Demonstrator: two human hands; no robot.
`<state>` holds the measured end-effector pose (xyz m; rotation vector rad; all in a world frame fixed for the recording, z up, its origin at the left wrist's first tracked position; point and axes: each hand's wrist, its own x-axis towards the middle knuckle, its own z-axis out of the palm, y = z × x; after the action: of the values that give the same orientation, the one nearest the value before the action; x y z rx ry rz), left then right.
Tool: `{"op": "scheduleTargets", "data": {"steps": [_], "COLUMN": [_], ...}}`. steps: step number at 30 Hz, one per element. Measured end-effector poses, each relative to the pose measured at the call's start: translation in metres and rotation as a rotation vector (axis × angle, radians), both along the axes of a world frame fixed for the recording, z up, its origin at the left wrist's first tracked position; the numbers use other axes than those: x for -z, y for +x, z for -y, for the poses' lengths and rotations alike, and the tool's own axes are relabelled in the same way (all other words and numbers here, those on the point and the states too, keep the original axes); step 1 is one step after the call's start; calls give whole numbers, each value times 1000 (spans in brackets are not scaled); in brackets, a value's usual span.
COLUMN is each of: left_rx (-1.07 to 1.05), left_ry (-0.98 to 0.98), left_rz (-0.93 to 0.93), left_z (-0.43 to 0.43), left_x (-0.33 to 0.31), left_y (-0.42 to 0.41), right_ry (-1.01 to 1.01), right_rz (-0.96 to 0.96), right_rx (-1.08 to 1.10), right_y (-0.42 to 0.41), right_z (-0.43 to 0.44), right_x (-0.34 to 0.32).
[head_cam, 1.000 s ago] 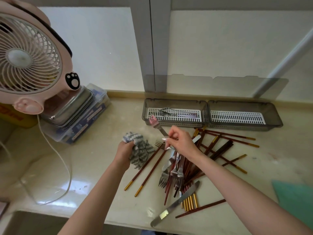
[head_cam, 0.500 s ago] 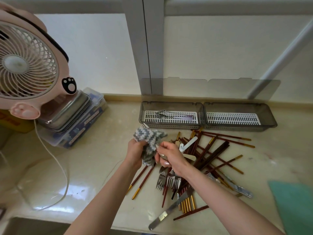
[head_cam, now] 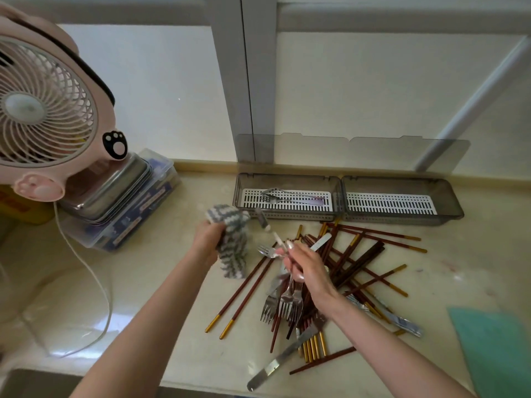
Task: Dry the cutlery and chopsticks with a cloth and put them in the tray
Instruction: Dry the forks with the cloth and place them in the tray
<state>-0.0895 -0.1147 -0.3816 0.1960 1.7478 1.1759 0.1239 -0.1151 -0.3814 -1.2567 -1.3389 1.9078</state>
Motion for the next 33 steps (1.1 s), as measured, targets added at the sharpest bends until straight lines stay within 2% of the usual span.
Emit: {"op": "scheduleTargets", "data": {"steps": [3, 4, 5, 6, 9, 13, 18, 24, 29, 33], "left_rx": [364, 390, 368, 316, 142, 183, 145, 222, 328, 167], "left_ry": [-99, -120, -129, -104, 66, 102, 325, 302, 214, 194], "left_rz": [-583, -711, -746, -707, -306, 128, 410, 395, 238, 191], "left_z": [8, 10, 11, 11, 12, 22, 29, 27, 23, 16], "left_x": [-2, -2, -2, -5, -16, -21, -17, -17, -15, -15], "left_y": [30, 37, 42, 44, 44, 40, 37, 38, 50, 56], "right_ry": [69, 78, 74, 64, 38, -6, -49, -46, -22, -69], "right_rz": [-67, -88, -112, -127, -106, -100, -101, -146, -116, -117], "right_rx": [49, 36, 12, -14, -42, 19, 132, 142, 114, 11], "right_y": [-10, -14, -16, -18, -20, -24, -23, -21, -26, -26], "right_z": [-9, -8, -6, -4, 3, 4, -2, 1, 4, 3], "right_x": [-8, -10, -11, -10, -4, -4, -3, -5, -4, -7]}}
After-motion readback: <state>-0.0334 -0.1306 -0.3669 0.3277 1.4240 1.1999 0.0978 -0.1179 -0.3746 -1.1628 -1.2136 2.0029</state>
